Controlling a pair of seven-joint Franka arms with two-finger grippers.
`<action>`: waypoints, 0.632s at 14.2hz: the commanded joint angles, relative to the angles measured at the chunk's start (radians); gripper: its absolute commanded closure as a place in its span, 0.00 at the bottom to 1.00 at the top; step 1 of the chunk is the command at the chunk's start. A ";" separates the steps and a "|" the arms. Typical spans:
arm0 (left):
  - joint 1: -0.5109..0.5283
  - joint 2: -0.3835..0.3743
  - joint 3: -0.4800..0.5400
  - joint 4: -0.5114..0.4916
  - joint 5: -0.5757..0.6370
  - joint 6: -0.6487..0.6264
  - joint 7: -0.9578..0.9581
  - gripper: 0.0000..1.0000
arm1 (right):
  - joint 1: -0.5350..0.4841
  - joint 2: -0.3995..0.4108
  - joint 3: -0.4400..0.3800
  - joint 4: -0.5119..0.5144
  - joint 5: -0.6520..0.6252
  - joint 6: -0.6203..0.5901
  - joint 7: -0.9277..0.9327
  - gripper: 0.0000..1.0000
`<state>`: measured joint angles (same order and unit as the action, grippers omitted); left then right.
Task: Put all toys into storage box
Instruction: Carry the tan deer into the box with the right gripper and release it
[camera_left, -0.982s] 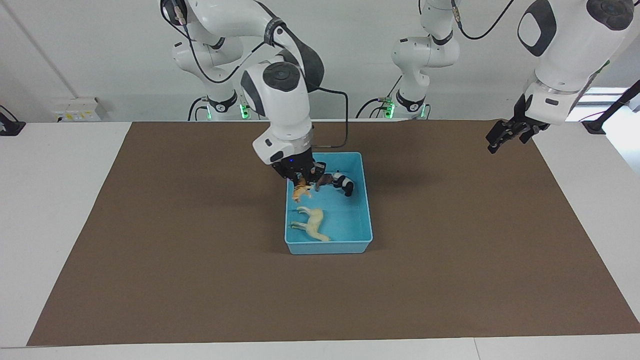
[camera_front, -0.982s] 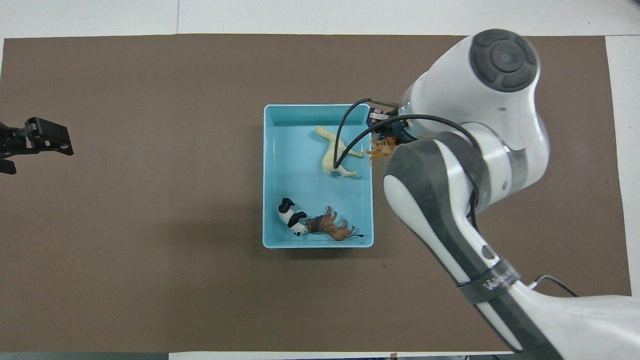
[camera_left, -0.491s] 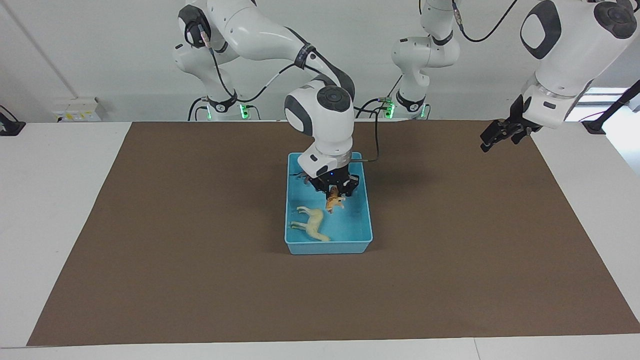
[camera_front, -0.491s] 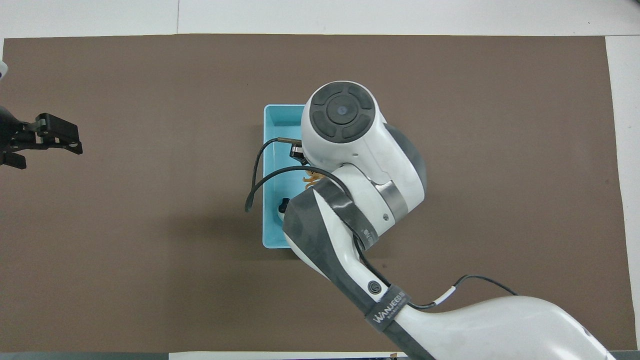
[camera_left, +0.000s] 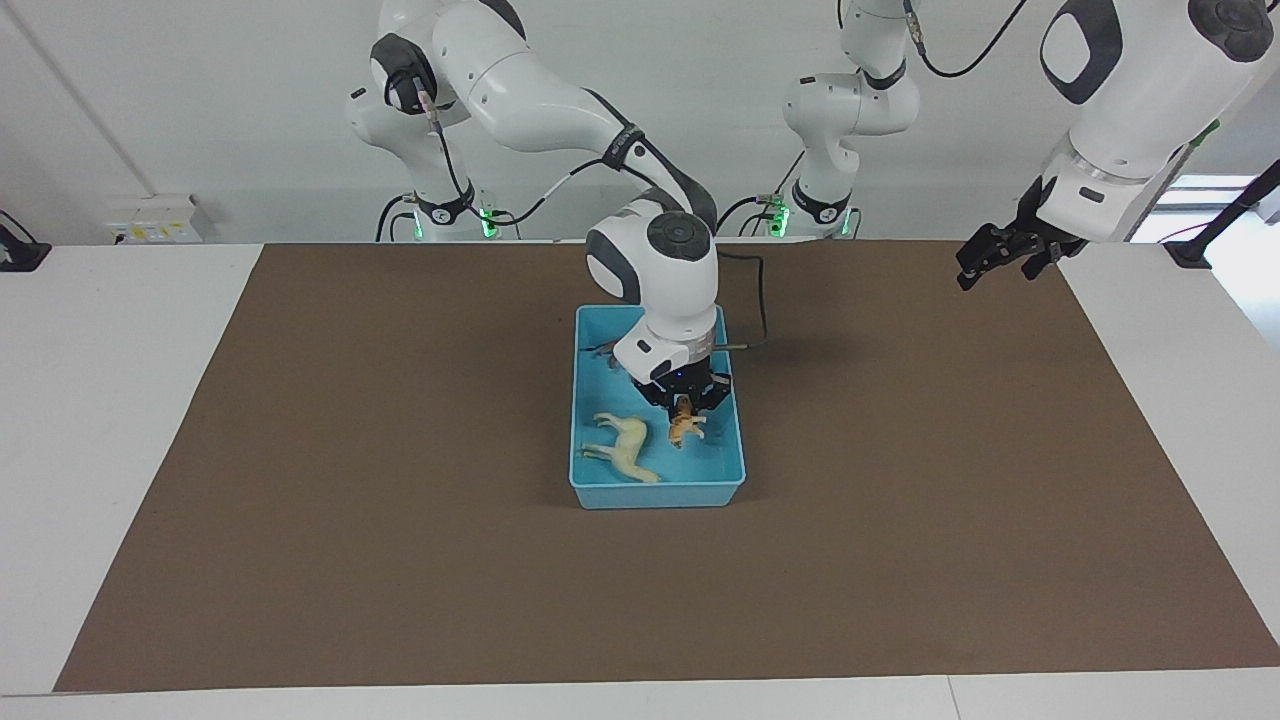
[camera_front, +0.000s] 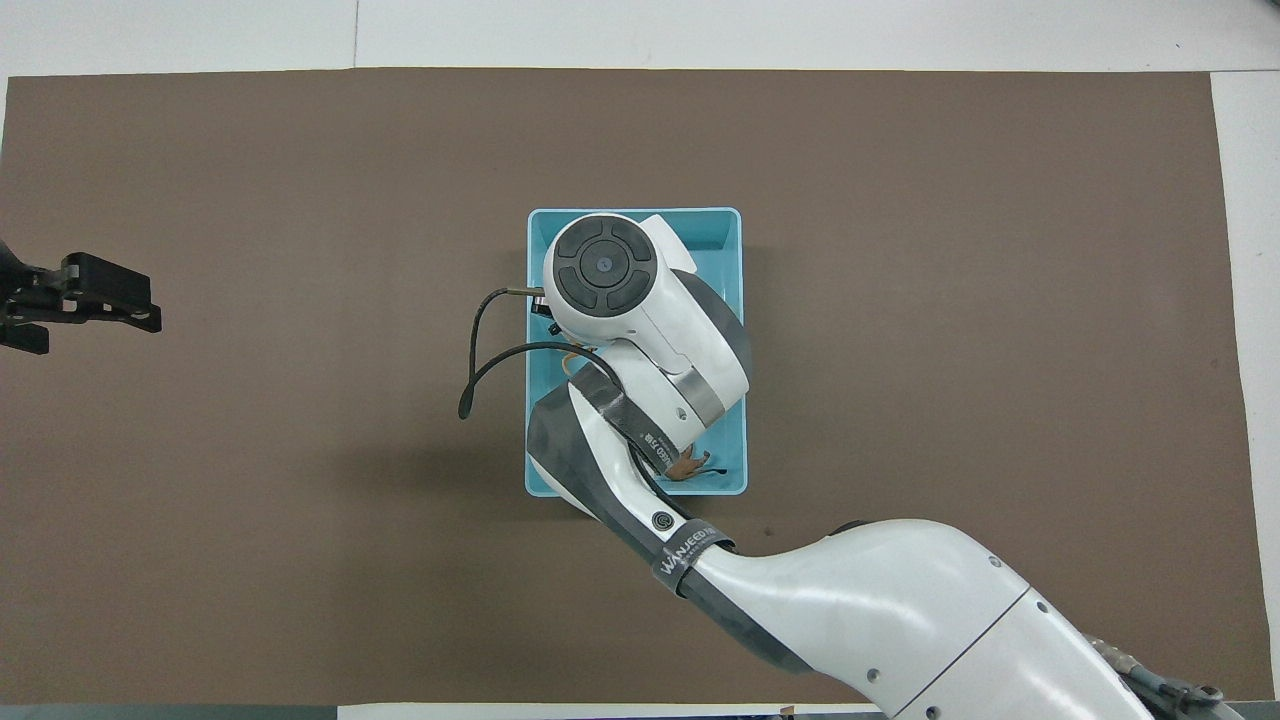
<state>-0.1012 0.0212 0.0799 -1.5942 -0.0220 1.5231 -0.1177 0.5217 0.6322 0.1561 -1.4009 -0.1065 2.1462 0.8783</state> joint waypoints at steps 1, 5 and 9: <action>-0.044 -0.014 0.050 -0.023 -0.010 0.057 0.035 0.00 | -0.006 0.032 0.000 0.033 -0.030 0.023 0.008 1.00; 0.040 -0.011 -0.023 -0.006 -0.012 0.063 0.076 0.00 | -0.011 0.037 0.000 0.031 -0.033 0.067 0.004 0.67; 0.049 0.013 -0.026 0.022 -0.001 0.029 0.085 0.00 | -0.015 0.040 0.000 0.033 -0.056 0.060 -0.016 0.08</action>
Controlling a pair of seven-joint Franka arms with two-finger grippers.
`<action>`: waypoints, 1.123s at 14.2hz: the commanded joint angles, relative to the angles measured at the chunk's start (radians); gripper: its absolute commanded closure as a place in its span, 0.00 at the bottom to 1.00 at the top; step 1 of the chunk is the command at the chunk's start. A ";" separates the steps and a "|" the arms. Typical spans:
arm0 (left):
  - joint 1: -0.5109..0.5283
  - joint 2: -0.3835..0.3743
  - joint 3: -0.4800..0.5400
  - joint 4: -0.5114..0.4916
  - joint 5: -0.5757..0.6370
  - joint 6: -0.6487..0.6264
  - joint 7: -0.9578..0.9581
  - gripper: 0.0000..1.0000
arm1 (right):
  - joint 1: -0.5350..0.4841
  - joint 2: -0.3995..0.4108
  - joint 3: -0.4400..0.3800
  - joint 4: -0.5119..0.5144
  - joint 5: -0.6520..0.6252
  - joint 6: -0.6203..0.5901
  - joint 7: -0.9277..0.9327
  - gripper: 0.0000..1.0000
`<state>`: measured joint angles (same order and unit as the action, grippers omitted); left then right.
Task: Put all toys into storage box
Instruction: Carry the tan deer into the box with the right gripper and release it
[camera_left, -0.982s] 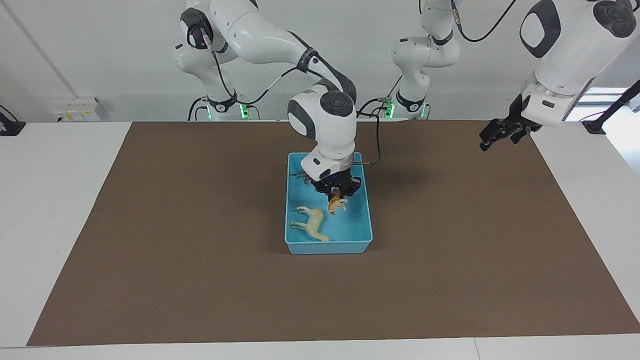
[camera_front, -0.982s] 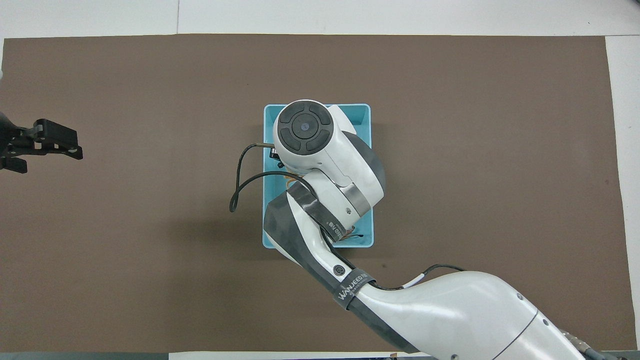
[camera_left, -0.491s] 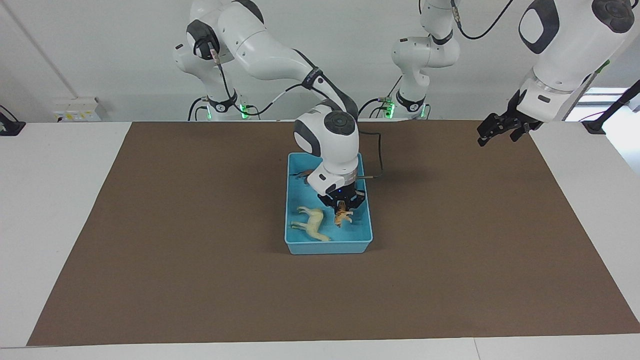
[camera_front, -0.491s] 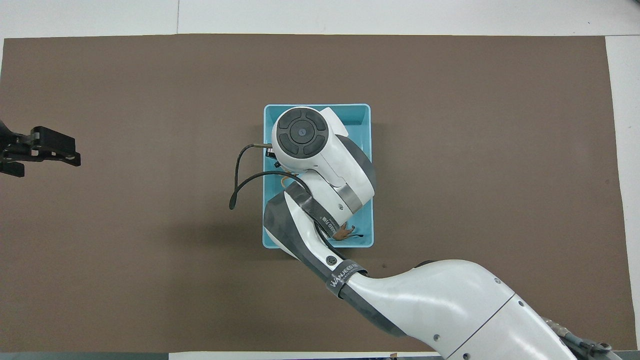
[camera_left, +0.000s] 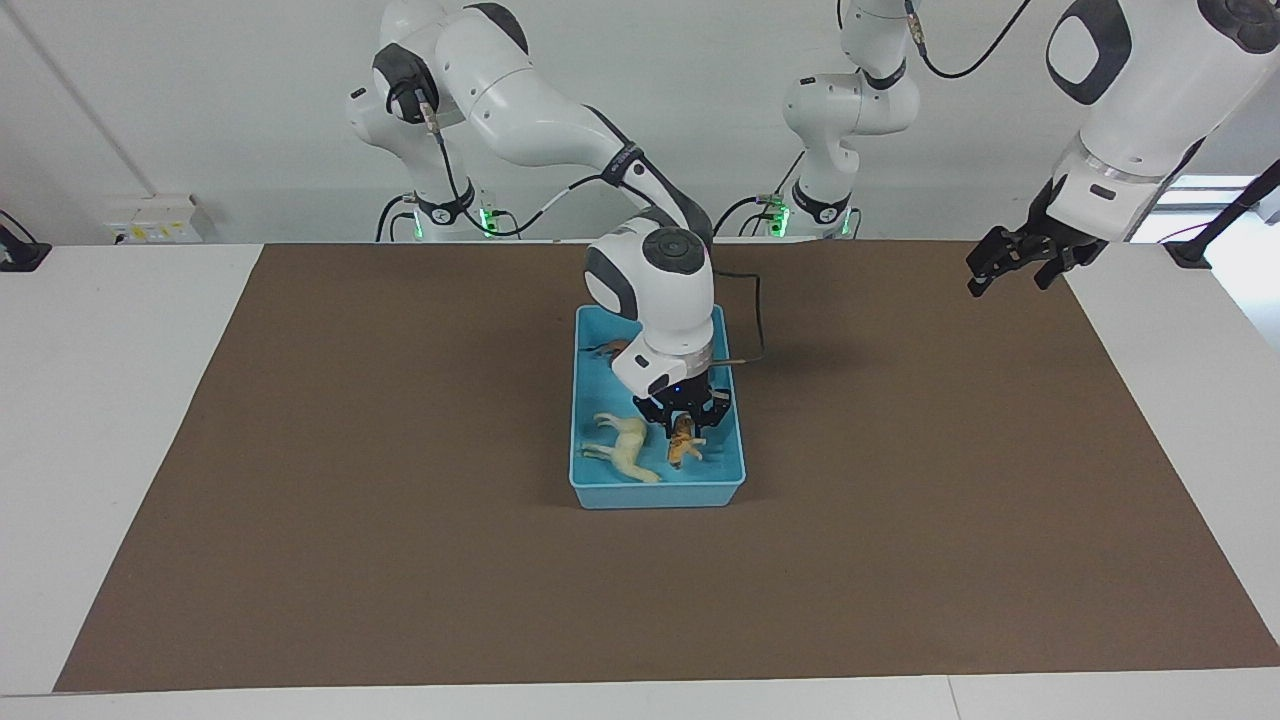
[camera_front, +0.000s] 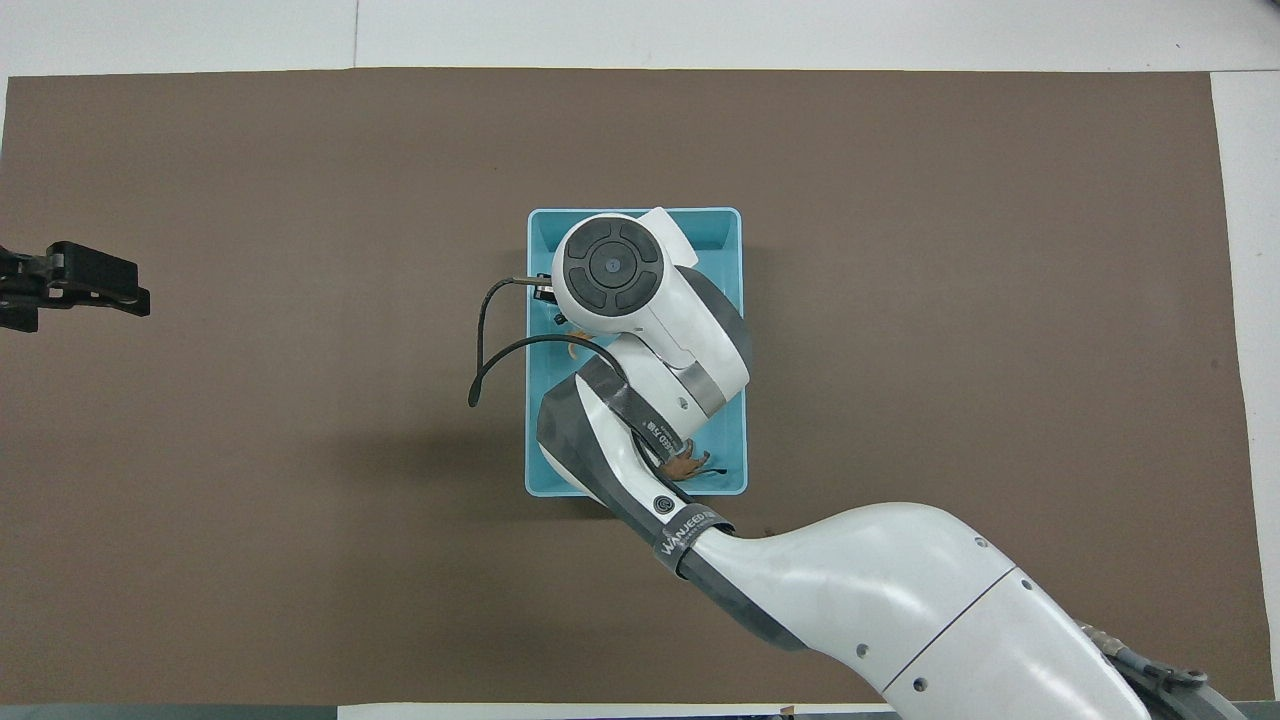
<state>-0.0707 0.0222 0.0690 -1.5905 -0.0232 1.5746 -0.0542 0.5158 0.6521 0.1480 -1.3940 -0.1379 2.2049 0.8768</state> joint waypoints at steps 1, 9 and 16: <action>0.012 0.010 -0.017 0.021 0.000 -0.047 0.020 0.00 | -0.007 0.020 0.009 0.026 -0.026 0.001 -0.015 0.00; -0.020 -0.010 -0.032 0.003 0.022 -0.041 0.017 0.00 | -0.054 -0.049 0.008 0.049 -0.028 -0.116 -0.085 0.00; -0.020 -0.013 -0.032 -0.002 0.022 -0.041 0.016 0.00 | -0.196 -0.340 0.012 -0.140 -0.014 -0.271 -0.252 0.00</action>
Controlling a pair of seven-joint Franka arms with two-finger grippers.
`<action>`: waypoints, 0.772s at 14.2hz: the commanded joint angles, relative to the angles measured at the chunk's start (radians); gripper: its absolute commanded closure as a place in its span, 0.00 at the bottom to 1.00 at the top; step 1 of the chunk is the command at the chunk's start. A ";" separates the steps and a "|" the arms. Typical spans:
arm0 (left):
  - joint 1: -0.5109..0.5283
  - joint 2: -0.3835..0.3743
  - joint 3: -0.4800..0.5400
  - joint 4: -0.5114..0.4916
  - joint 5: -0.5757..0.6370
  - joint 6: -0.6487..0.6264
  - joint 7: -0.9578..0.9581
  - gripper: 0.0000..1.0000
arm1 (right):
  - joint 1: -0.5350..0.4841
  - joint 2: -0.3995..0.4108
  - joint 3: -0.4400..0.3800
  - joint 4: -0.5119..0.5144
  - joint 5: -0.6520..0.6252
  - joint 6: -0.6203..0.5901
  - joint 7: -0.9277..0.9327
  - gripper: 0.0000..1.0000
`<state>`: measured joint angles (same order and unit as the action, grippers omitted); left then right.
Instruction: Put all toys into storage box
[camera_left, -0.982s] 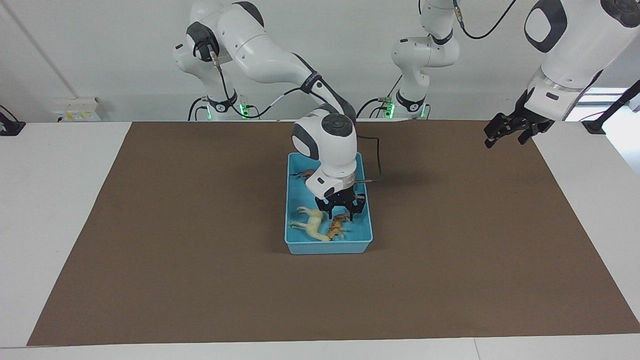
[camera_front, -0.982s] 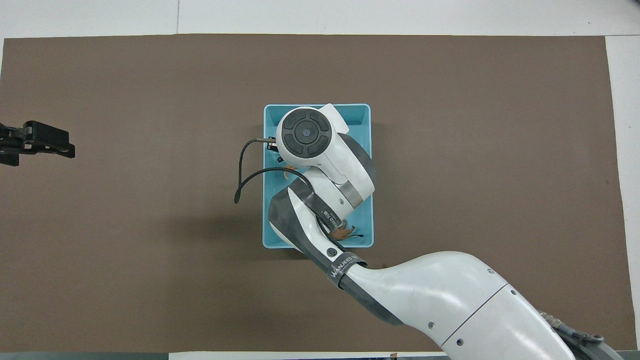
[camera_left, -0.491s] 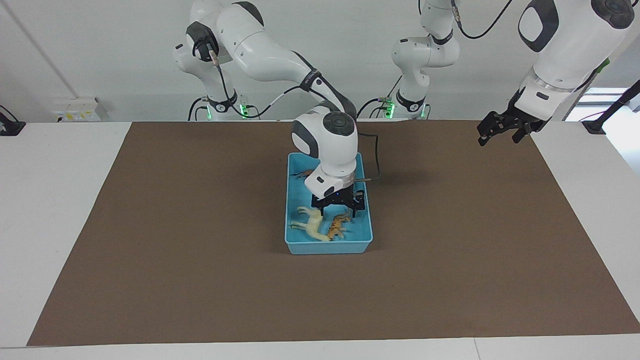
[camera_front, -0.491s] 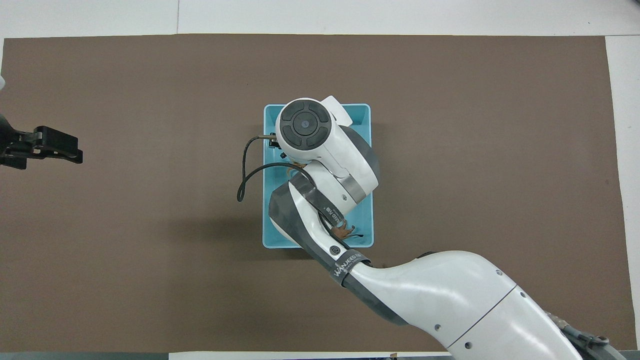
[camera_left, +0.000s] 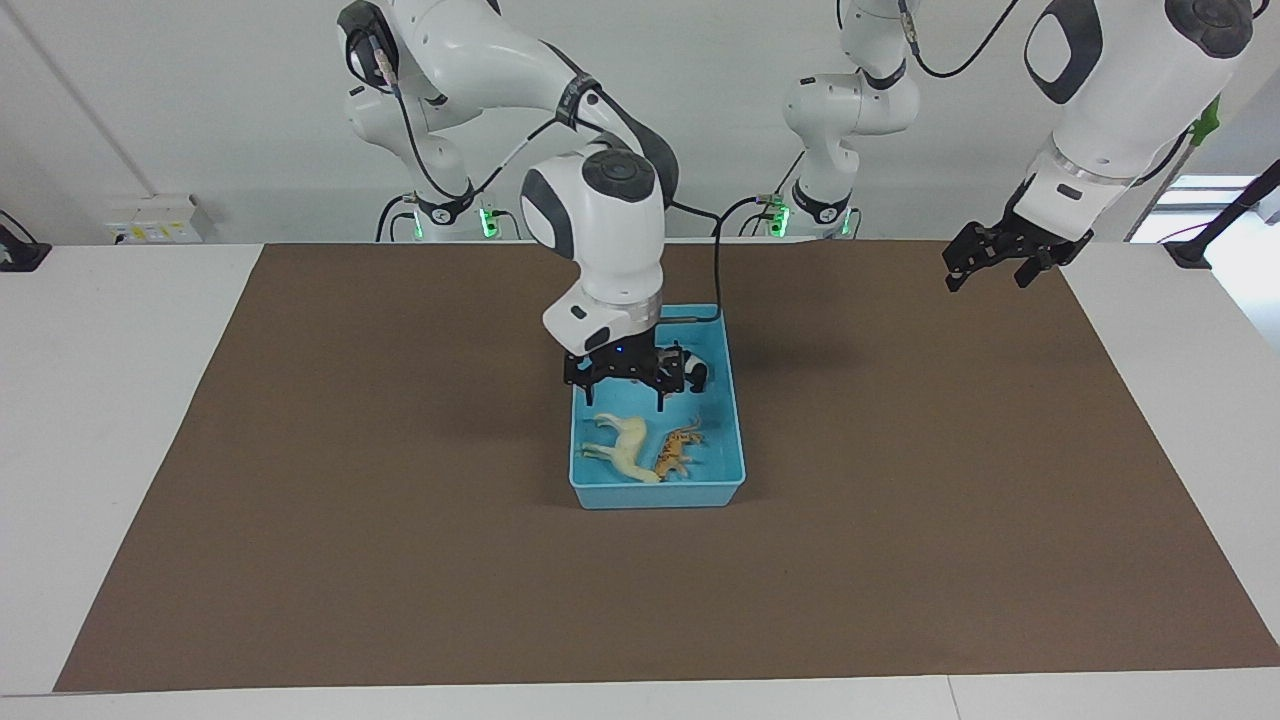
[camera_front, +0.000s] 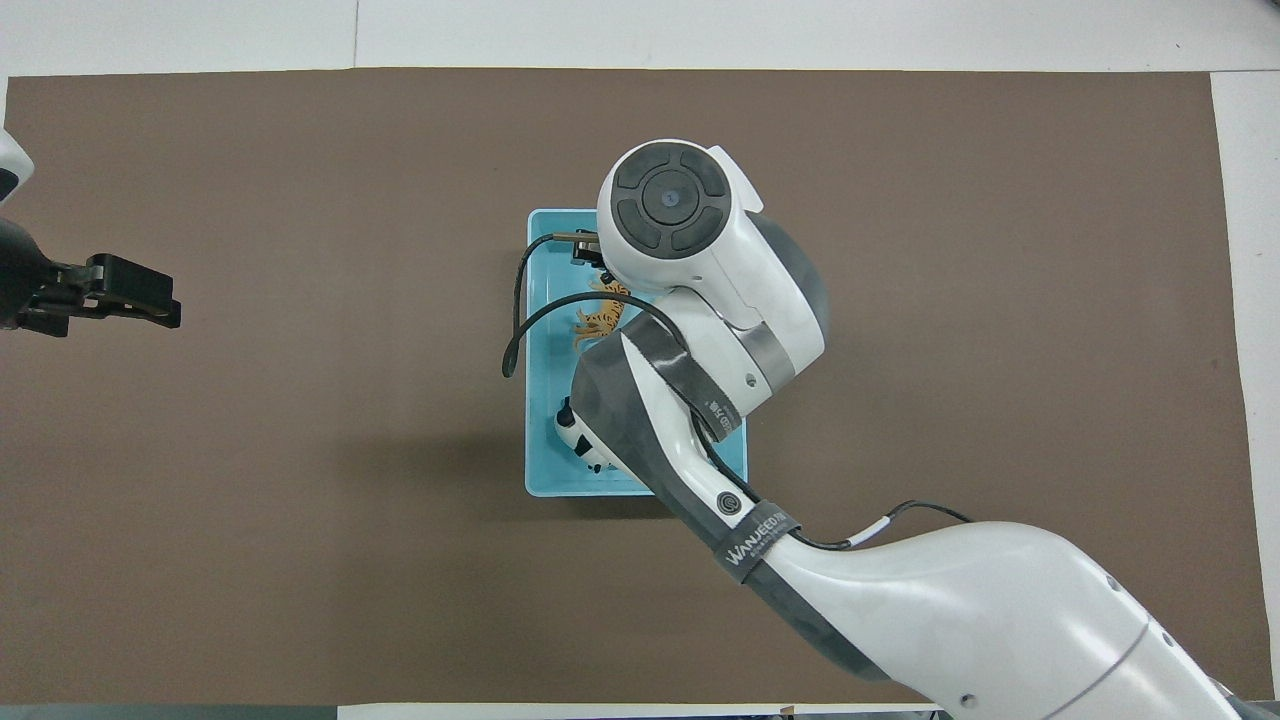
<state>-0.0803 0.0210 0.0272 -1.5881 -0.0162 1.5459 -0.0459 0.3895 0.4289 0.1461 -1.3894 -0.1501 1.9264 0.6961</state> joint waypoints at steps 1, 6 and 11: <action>-0.007 -0.012 0.010 -0.007 0.015 -0.013 0.009 0.00 | -0.093 -0.155 0.012 -0.184 0.000 0.008 -0.098 0.00; -0.012 -0.012 0.010 -0.007 0.015 -0.010 0.006 0.00 | -0.302 -0.418 0.012 -0.431 0.090 0.003 -0.375 0.00; -0.012 -0.012 0.010 -0.007 0.015 -0.009 0.004 0.00 | -0.432 -0.577 0.007 -0.453 0.113 -0.165 -0.555 0.00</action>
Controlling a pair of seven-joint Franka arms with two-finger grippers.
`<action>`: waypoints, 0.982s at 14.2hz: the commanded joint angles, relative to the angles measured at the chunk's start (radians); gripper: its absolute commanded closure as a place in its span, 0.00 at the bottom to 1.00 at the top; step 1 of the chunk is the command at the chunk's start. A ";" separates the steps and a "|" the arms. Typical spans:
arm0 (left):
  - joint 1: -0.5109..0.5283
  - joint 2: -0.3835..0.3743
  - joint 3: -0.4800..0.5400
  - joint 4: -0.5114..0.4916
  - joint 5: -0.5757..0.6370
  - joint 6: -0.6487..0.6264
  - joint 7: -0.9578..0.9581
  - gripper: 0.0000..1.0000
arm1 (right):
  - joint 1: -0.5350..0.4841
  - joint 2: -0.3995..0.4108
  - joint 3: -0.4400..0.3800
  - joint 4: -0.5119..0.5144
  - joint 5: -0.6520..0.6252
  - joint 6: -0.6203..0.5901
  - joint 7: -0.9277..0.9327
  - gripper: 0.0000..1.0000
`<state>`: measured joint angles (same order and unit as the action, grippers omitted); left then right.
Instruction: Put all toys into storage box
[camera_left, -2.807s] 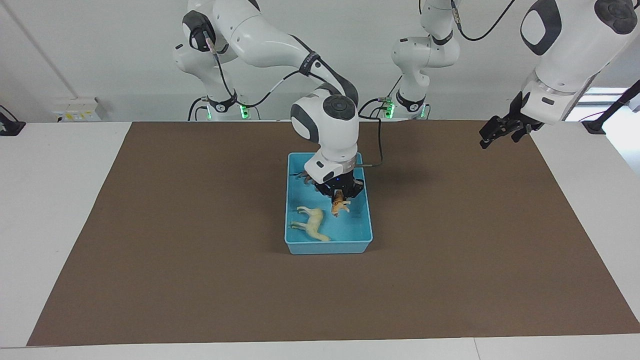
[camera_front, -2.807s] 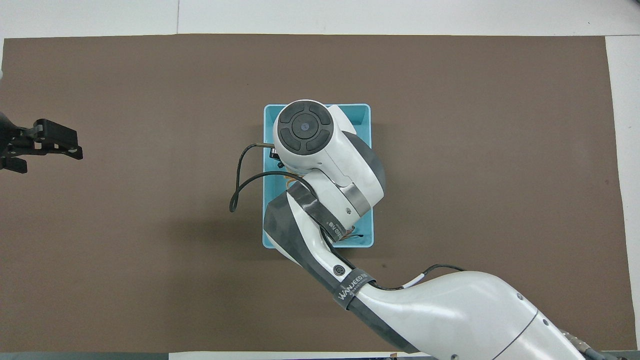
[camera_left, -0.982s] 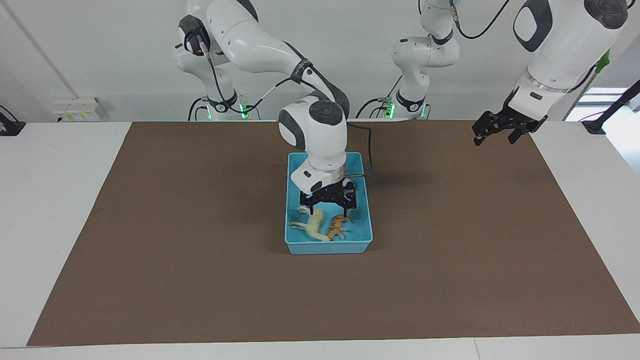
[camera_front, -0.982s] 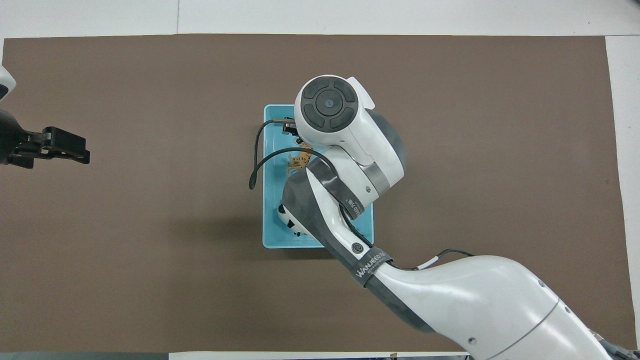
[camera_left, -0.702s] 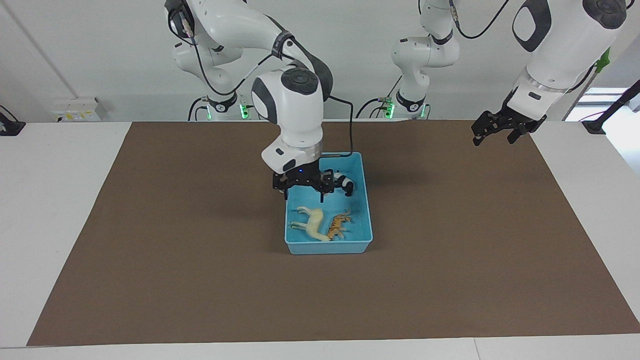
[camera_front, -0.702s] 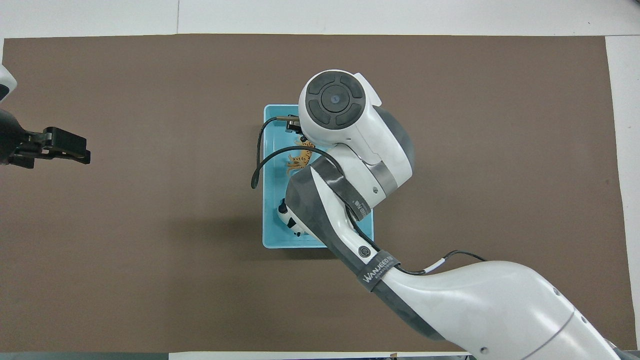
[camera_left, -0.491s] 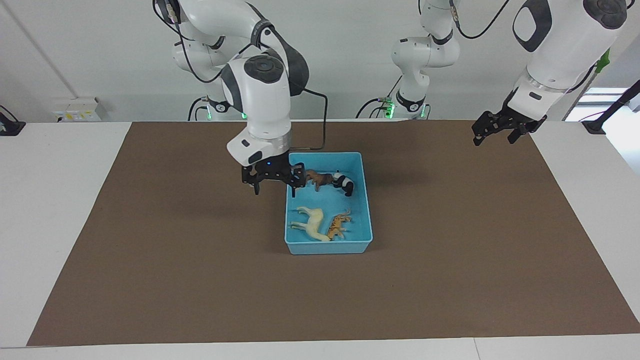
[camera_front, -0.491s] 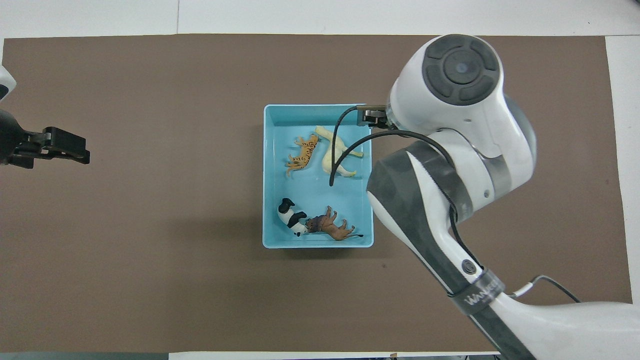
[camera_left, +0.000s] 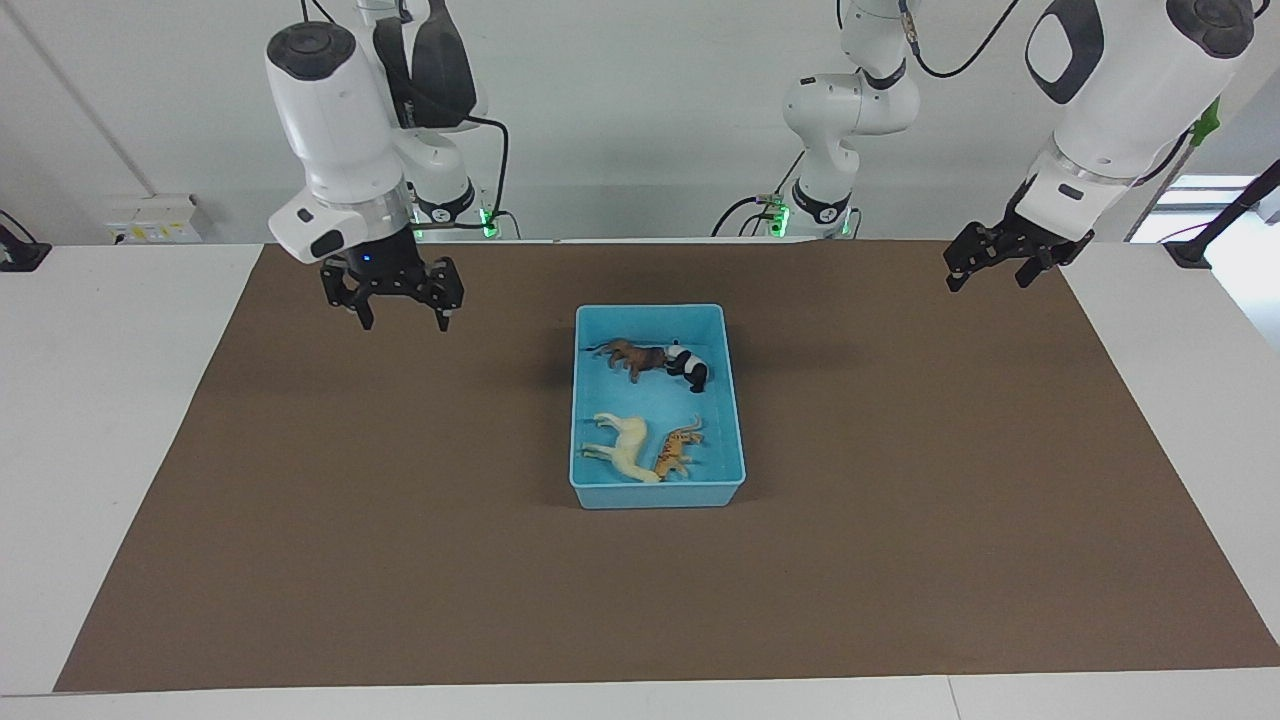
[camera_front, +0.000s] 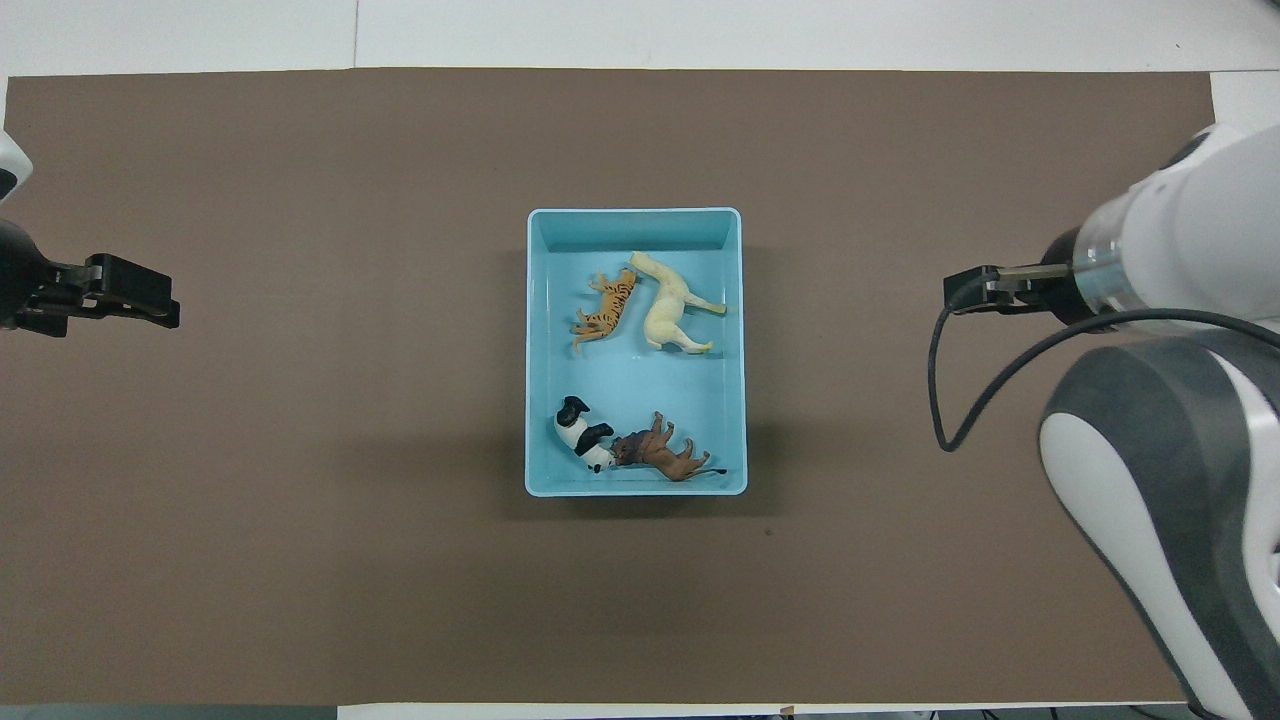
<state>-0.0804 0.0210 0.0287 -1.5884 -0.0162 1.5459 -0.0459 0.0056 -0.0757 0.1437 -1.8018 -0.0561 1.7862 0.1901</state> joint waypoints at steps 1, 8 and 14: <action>-0.012 -0.012 0.008 -0.007 0.015 -0.009 0.004 0.00 | -0.073 -0.091 0.010 -0.016 0.019 -0.039 -0.084 0.00; -0.012 -0.012 0.008 -0.007 0.015 -0.009 0.004 0.00 | -0.194 -0.015 -0.029 0.112 0.088 -0.200 -0.162 0.00; -0.012 -0.012 0.008 -0.007 0.015 -0.007 0.003 0.00 | -0.210 0.040 -0.032 0.173 0.076 -0.206 -0.196 0.00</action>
<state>-0.0804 0.0210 0.0287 -1.5884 -0.0162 1.5459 -0.0459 -0.1830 -0.0404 0.1051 -1.6516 0.0075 1.5780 0.0223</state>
